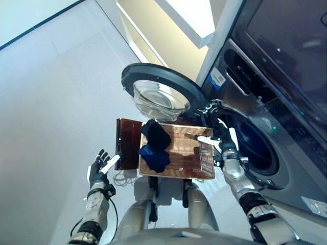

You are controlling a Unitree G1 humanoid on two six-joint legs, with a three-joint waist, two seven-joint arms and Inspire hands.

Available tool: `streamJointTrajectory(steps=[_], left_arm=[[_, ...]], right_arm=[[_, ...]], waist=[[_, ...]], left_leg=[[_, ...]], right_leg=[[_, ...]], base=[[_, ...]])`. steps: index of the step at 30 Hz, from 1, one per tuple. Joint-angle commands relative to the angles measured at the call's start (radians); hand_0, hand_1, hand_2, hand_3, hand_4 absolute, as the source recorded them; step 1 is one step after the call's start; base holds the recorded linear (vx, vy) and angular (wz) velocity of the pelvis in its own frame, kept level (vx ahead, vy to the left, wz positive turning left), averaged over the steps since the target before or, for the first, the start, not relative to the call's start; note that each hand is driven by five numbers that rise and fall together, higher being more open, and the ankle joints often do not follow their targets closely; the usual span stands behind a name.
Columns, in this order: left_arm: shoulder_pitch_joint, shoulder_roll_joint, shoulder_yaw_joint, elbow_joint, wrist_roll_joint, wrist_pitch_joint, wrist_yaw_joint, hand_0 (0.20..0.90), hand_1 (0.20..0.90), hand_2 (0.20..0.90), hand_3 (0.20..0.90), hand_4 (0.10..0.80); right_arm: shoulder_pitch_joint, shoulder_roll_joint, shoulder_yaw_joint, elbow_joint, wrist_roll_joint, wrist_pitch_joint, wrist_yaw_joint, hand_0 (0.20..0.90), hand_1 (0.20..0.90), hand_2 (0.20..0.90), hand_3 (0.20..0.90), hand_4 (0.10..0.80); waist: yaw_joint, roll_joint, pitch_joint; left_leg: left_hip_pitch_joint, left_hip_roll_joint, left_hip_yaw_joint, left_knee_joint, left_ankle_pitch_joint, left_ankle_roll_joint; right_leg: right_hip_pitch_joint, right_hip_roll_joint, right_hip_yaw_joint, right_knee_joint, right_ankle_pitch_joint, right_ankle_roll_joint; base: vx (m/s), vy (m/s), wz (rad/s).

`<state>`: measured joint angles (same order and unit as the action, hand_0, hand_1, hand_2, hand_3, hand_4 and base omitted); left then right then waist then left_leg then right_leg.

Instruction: Pick up the clothes and place them into the washing machine

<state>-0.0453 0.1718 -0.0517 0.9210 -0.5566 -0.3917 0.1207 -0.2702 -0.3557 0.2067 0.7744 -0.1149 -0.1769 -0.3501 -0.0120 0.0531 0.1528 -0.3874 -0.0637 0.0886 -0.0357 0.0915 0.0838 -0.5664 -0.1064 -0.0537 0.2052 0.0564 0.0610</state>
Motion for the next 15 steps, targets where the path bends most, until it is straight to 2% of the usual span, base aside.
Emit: streamJointTrajectory(steps=[1, 6, 15], left_arm=[[-0.02, 0.04, 0.026, -0.002, 0.036, -0.057, 0.016, 0.9, 0.9, 0.9, 0.9, 0.8], [-0.025, 0.03, 0.012, -0.022, 0.04, -0.055, 0.03, 0.9, 0.9, 0.9, 0.9, 0.8], [-0.03, 0.027, -0.013, -0.064, 0.041, -0.056, 0.053, 0.9, 0.9, 0.9, 0.9, 0.8]], right_arm=[[-0.029, -0.031, 0.042, -0.009, -0.069, -0.016, -0.044, 0.9, 0.9, 0.9, 0.9, 0.8], [-0.075, 0.05, 0.122, 0.041, -0.09, -0.01, -0.06, 0.9, 0.9, 0.9, 0.9, 0.8], [-0.127, 0.115, 0.216, 0.096, -0.103, -0.002, -0.066, 0.9, 0.9, 0.9, 0.9, 0.8]], waist=[[0.014, -0.009, -0.026], [0.019, -0.002, -0.016], [0.029, 0.009, 0.004]], left_leg=[[-0.063, -0.022, 0.003, 0.09, -0.065, -0.066], [-0.08, -0.02, 0.008, 0.097, -0.061, -0.065], [-0.111, -0.024, 0.013, 0.104, -0.054, -0.064]], right_leg=[[0.069, 0.02, -0.028, -0.132, 0.031, -0.011], [0.049, 0.02, -0.022, -0.124, 0.032, -0.015], [0.02, 0.018, -0.018, -0.125, 0.046, -0.016]], base=[[-0.037, 0.004, 0.03], [-0.031, 0.007, 0.0], [-0.016, 0.007, -0.01]])
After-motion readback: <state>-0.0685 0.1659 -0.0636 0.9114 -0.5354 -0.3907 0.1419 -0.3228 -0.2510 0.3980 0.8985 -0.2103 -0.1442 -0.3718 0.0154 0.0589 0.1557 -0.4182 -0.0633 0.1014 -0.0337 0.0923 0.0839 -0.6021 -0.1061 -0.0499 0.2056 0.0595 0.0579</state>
